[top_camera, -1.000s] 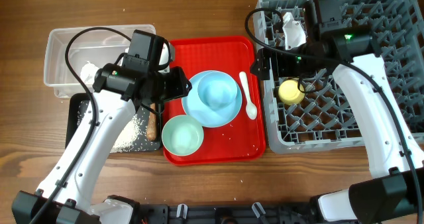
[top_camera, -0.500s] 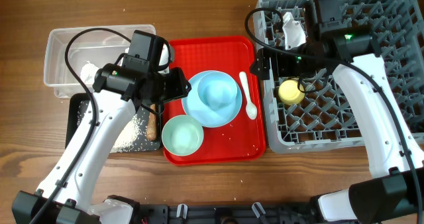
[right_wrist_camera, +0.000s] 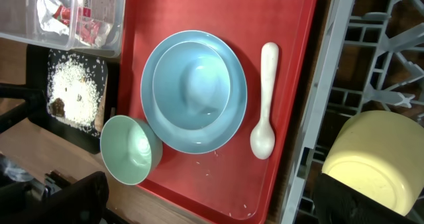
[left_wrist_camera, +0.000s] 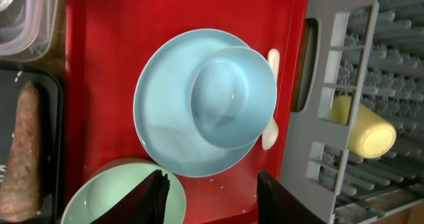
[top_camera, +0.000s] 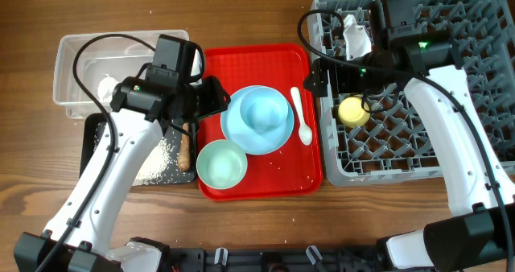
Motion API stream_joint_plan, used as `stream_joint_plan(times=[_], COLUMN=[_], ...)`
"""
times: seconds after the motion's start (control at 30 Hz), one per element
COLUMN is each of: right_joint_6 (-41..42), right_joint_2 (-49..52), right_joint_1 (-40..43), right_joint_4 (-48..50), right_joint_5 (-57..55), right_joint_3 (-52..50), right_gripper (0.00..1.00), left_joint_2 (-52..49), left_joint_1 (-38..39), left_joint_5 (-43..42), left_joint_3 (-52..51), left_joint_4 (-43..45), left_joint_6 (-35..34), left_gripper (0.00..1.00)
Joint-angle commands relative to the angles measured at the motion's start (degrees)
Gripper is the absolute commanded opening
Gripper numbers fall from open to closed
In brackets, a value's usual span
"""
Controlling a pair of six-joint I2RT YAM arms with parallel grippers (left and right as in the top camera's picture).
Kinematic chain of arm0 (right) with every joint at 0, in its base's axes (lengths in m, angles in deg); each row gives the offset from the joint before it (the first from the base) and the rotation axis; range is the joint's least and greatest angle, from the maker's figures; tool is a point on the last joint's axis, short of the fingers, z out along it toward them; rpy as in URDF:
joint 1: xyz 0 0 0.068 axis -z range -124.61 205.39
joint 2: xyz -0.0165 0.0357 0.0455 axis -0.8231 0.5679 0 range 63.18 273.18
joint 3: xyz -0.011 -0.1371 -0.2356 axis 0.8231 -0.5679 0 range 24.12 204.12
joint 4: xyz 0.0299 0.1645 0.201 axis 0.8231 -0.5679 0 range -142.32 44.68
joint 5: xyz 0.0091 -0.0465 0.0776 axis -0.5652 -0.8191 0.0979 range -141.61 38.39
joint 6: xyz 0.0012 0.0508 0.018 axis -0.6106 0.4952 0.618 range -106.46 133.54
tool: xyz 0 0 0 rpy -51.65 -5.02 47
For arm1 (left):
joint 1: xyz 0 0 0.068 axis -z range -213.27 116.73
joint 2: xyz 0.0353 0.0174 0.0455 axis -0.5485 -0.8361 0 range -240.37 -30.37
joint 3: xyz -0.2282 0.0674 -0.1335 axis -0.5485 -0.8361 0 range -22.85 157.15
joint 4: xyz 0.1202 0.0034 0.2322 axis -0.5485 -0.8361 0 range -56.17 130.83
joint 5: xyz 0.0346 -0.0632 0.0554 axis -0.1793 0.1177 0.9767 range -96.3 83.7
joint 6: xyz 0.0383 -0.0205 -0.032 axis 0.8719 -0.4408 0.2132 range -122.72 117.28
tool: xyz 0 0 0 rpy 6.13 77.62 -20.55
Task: Sort waste into correct bins and load items into the dishwasher rack
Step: 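Move the right gripper left over the blue bowl on the plate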
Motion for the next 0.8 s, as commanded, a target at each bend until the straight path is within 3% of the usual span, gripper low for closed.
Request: stream_joint_plan(times=[0.0,0.23,0.37,0.47,0.77], right_joint_6=[-1.03,-1.31,-1.09,-1.11,-1.05], right_joint_2=[0.11,0.11,0.11,0.11,0.11], right_joint_1=[0.09,0.09,0.09,0.09,0.09], right_joint_4=[0.22,0.76,8.85,12.57,14.75], right_joint_5=[1.14,0.37,-11.04,-12.37,-12.37], right_joint_3=[0.5,0.48,0.48,0.48,0.48], right_gripper=[1.0,1.0,1.0,1.0,1.0], left_joint_2=[0.87,0.9,0.72,0.48,-0.96], left_joint_1=[0.17,0.94,0.96,0.96,0.94], left_joint_5=[0.35,3.39,3.69,3.67,5.11], left_joint_3=[0.68,0.68,0.68,0.68,0.59], left_joint_4=[-0.33,-3.34,-3.3,-3.3,-3.54], left_joint_6=[-4.85,-3.93,-3.96,-3.98,-3.93], left_gripper=[0.44,0.5,0.5,0.49,0.36])
